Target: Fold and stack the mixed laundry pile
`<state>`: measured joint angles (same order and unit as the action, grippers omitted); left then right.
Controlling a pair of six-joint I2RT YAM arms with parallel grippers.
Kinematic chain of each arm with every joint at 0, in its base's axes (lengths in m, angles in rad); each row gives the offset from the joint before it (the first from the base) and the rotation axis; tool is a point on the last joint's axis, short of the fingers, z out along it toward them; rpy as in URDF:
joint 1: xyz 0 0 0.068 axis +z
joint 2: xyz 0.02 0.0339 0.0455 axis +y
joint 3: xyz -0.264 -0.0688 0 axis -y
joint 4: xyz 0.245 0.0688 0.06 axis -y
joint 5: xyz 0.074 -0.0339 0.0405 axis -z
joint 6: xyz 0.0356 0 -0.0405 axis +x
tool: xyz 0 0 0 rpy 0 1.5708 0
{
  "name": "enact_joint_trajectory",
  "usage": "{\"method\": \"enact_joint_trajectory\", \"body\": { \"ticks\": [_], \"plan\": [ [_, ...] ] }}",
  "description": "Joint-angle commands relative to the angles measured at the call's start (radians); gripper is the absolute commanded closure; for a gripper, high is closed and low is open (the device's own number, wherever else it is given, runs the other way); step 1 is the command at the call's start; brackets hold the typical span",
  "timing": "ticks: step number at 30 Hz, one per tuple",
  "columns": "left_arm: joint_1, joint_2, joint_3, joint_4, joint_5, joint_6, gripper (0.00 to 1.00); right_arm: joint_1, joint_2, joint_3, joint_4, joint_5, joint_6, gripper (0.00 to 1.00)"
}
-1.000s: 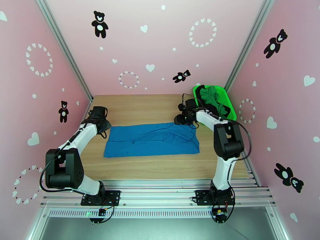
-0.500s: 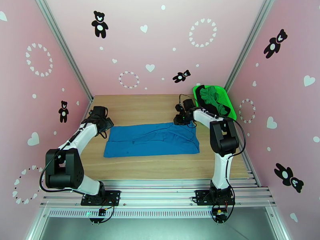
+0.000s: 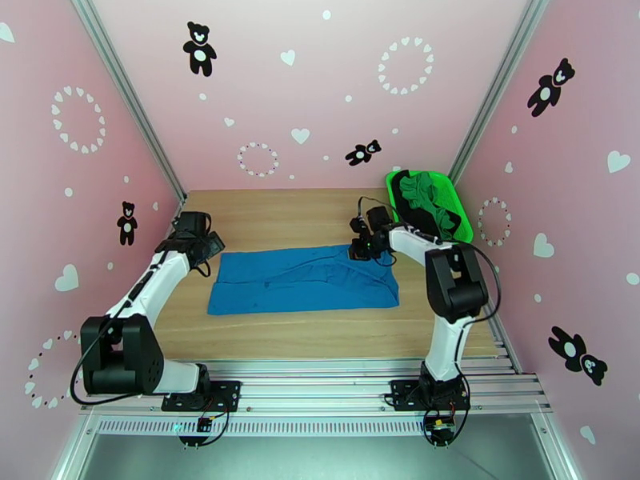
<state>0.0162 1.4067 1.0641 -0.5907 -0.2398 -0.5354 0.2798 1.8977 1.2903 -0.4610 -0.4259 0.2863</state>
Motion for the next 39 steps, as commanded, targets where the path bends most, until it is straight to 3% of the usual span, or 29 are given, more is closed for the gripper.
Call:
{"method": "enact_joint_trajectory", "body": {
  "ticks": [1, 3, 5, 13, 20, 23, 28, 33, 39],
  "plan": [
    [-0.005, -0.022, -0.01, -0.016, 0.023, 0.007, 0.17, 0.006, -0.045, -0.008, 0.01, 0.052, 0.009, 0.79],
    [-0.005, -0.019, -0.007, -0.013, 0.031, 0.005, 0.14, 0.006, -0.016, 0.027, -0.011, 0.071, -0.007, 0.66],
    [-0.005, -0.015, -0.006, -0.011, 0.037, 0.003, 0.09, 0.006, 0.024, 0.076, -0.029, 0.09, -0.027, 0.62],
    [-0.005, -0.006, 0.008, -0.013, 0.039, 0.002, 0.06, -0.003, 0.18, 0.248, -0.093, 0.142, -0.1, 0.56],
    [-0.006, 0.012, 0.02, -0.016, 0.042, -0.003, 0.06, -0.012, 0.246, 0.297, -0.116, 0.128, -0.124, 0.54],
    [-0.008, 0.019, 0.022, -0.012, 0.042, -0.005, 0.06, -0.013, 0.253, 0.286, -0.107, 0.097, -0.121, 0.59],
    [-0.011, 0.016, 0.022, -0.014, 0.042, -0.006, 0.06, -0.012, 0.238, 0.261, -0.094, 0.061, -0.111, 0.83],
    [-0.012, 0.006, 0.022, -0.019, 0.04, -0.006, 0.06, -0.012, 0.194, 0.23, -0.089, 0.04, -0.102, 1.0],
    [-0.013, -0.009, 0.009, -0.017, 0.043, -0.008, 0.06, -0.01, 0.12, 0.154, -0.066, 0.012, -0.071, 1.0]
  ]
}}
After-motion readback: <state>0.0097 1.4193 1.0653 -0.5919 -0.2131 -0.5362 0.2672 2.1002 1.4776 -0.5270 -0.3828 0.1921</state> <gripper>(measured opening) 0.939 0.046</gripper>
